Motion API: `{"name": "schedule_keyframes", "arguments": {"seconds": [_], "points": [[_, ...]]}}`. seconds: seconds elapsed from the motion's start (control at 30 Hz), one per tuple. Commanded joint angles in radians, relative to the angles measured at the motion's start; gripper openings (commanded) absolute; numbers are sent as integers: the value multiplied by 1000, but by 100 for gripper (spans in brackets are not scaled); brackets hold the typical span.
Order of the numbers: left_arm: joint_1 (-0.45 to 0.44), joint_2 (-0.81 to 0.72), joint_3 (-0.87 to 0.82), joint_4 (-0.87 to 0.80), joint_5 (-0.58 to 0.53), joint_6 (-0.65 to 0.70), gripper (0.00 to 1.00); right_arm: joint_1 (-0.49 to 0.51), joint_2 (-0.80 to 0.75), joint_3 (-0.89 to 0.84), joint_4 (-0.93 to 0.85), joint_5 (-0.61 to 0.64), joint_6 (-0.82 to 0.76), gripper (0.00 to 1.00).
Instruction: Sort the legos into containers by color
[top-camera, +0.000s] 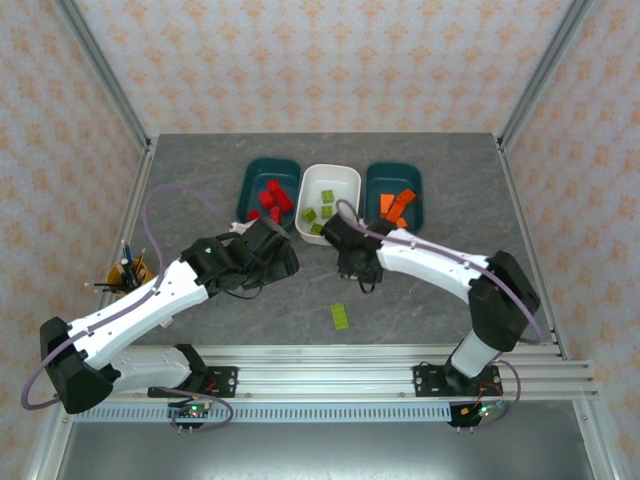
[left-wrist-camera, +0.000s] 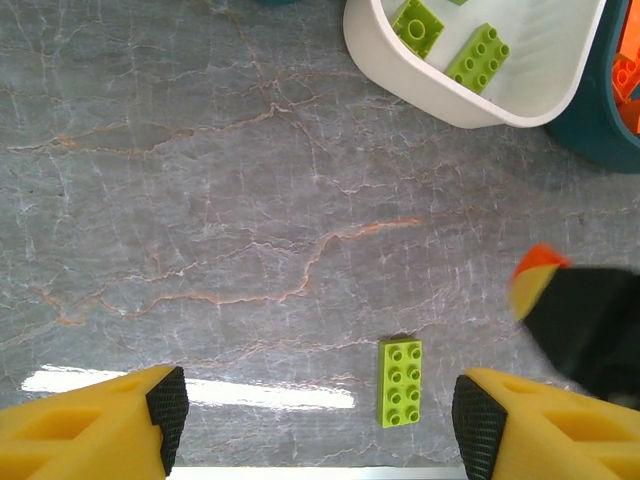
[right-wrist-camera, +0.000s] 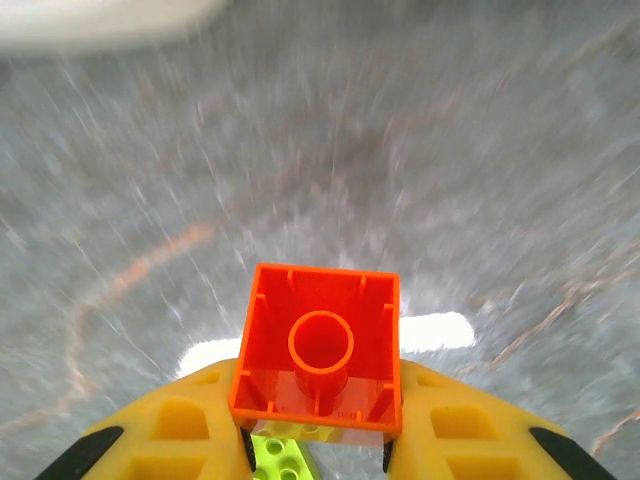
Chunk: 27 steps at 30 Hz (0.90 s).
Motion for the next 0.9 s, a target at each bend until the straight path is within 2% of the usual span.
{"name": "schedule_keyframes", "arguments": {"seconds": [0.0, 0.17, 0.3, 0.43, 0.67, 0.7, 0.87], "points": [[-10, 19, 32, 31, -18, 25, 73, -107, -43, 79, -68, 83, -126, 19], [-22, 57, 43, 51, -3, 34, 73, -296, 57, 185, 18, -64, -281, 18], [-38, 72, 54, 56, -8, 27, 72, -421, 223, 310, 45, -271, -393, 18], [-51, 78, 63, 50, -20, 22, 73, -485, 377, 441, -4, -369, -454, 17], [-61, 86, 59, 41, -18, 17, 72, -532, 498, 528, -9, -439, -461, 20], [-63, 90, 58, 40, -12, 18, 73, -535, 510, 539, -13, -444, -460, 22], [-62, 127, 54, 56, 42, 32, 73, -536, 528, 561, -37, -405, -452, 45]]}}
